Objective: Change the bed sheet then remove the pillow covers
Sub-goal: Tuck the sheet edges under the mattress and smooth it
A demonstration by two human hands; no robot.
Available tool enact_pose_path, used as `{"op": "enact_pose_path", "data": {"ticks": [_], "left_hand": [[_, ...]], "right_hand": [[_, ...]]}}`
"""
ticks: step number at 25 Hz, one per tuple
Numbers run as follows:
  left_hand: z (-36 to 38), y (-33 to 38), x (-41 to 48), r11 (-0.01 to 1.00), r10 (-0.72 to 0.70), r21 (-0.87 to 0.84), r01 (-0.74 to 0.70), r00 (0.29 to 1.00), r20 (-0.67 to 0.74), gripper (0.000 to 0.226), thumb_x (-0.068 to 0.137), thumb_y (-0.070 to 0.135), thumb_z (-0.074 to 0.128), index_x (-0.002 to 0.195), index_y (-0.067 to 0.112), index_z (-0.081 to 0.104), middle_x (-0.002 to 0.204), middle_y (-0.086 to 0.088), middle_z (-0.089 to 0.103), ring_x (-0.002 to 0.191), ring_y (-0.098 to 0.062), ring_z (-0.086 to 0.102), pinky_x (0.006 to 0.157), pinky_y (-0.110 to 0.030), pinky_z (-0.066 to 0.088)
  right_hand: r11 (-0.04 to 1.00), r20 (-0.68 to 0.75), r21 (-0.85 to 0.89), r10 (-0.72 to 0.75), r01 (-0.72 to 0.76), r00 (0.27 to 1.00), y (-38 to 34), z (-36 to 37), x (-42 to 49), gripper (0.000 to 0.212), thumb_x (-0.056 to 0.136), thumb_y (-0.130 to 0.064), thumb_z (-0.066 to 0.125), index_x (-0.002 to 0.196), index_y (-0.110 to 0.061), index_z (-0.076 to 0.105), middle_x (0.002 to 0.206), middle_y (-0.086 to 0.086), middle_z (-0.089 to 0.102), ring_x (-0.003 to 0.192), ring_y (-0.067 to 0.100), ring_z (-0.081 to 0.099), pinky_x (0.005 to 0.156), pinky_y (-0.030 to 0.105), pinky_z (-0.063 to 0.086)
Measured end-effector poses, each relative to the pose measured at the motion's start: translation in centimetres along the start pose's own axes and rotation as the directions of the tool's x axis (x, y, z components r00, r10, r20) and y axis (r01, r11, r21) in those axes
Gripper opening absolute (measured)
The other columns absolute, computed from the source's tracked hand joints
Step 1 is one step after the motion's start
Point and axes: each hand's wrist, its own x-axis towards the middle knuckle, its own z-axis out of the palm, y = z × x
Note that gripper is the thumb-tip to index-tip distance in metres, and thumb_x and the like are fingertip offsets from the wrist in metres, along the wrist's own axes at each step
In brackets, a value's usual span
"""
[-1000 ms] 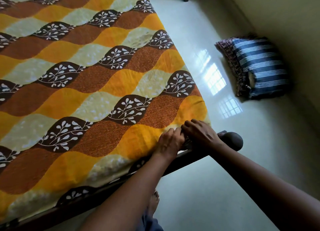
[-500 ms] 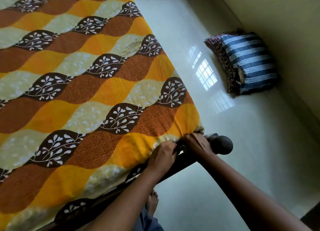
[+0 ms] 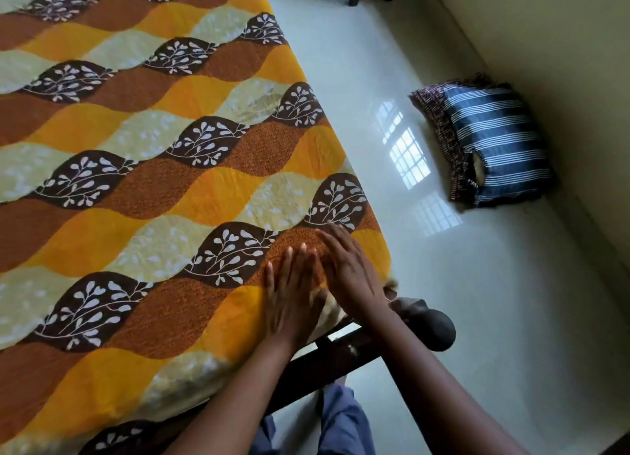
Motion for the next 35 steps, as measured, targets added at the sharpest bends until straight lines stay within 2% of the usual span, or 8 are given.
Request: {"op": "enact_pose_path", "data": {"ticks": [5,12,16,22,24,26,30,35], "left_hand": [[1.8,-0.4,0.1,0.988,-0.007,0.153,0.003,1.000,0.027,0.064,0.093,0.049,0.022,0.144,0.012,0.022,0.149,-0.010,0.033,0.142,-0.024,0.016,0.114,-0.048,0.012],[1.4,-0.1,-0.2,0.983,-0.024,0.181,0.022,1.000,0.007,0.069,0.093,0.058,0.011,0.148,0.018,0.020,0.155,-0.006,0.019,0.143,-0.022,0.016,0.114,-0.046,0.010],[1.0,-0.2,0.1,0.982,-0.036,0.186,0.023,0.997,0.064,0.075,0.090,0.065,0.013,0.148,0.019,0.018,0.155,-0.005,0.016,0.143,-0.022,0.014,0.115,-0.045,0.004],[-0.2,-0.7,0.7,0.995,-0.062,0.090,0.044,0.975,0.214,0.074,0.085,0.071,-0.009,0.147,0.030,-0.010,0.155,0.002,-0.018,0.144,-0.015,-0.007,0.113,-0.040,-0.013],[-1.3,-0.2,0.9,0.995,-0.094,-0.004,0.100,0.954,0.283,0.087,0.070,0.076,-0.024,0.144,0.033,-0.011,0.149,0.007,-0.022,0.142,-0.012,-0.016,0.114,-0.039,-0.014],[-2.9,1.3,0.2,0.954,-0.201,-0.142,0.264,0.915,0.351,0.081,0.081,0.075,0.003,0.148,0.028,0.006,0.154,0.007,-0.008,0.144,-0.015,-0.008,0.116,-0.040,-0.002],[-4.4,4.4,-3.3,0.655,-0.411,-0.538,0.531,0.847,0.337,0.043,0.096,0.025,0.047,0.137,0.013,0.043,0.150,-0.006,0.030,0.138,-0.022,0.028,0.110,-0.032,0.026],[-6.1,8.1,-6.6,0.469,-0.519,-0.610,0.638,0.758,0.395,0.037,0.096,0.023,0.049,0.131,0.011,0.050,0.139,-0.009,0.045,0.128,-0.025,0.044,0.101,-0.033,0.036]], "right_hand": [[0.932,0.149,-0.301,-0.163,0.202,0.975,3.6,3.9,4.3,0.068,0.089,-0.062,-0.005,0.149,-0.031,0.005,0.154,-0.010,-0.008,0.140,0.007,-0.017,0.115,0.037,-0.015],[0.952,-0.078,-0.176,0.240,-0.250,0.968,5.9,2.4,5.4,0.077,0.086,-0.069,0.014,0.149,-0.029,-0.005,0.158,-0.005,-0.008,0.146,0.016,-0.002,0.115,0.046,0.001],[0.729,0.067,0.257,0.642,-0.635,0.764,6.3,0.2,4.0,0.081,0.084,-0.070,0.038,0.146,-0.021,0.018,0.146,0.011,0.037,0.129,0.034,0.041,0.101,0.045,0.036],[0.476,0.408,0.255,0.736,-0.841,0.540,6.6,-2.1,1.6,0.069,0.091,-0.054,0.045,0.138,-0.005,0.033,0.135,0.019,0.047,0.123,0.037,0.046,0.099,0.042,0.041],[0.526,0.404,0.238,0.711,-0.816,0.576,6.2,-3.4,0.7,0.060,0.092,-0.041,0.051,0.137,-0.004,0.037,0.134,0.018,0.049,0.122,0.035,0.048,0.100,0.038,0.042],[0.580,0.360,0.273,0.678,-0.767,0.641,5.5,-5.2,-0.1,0.056,0.092,-0.031,0.052,0.139,-0.007,0.036,0.138,0.016,0.047,0.125,0.033,0.046,0.103,0.037,0.039],[0.720,0.335,0.320,0.523,-0.616,0.784,4.0,-9.3,-3.0,0.047,0.094,-0.029,0.051,0.137,-0.012,0.042,0.131,0.013,0.055,0.115,0.027,0.056,0.093,0.032,0.046],[0.921,0.362,0.197,0.249,-0.335,0.898,6.3,-13.9,-5.9,0.036,0.095,-0.028,0.051,0.129,-0.016,0.052,0.124,0.007,0.060,0.112,0.019,0.057,0.087,0.023,0.041]]}}
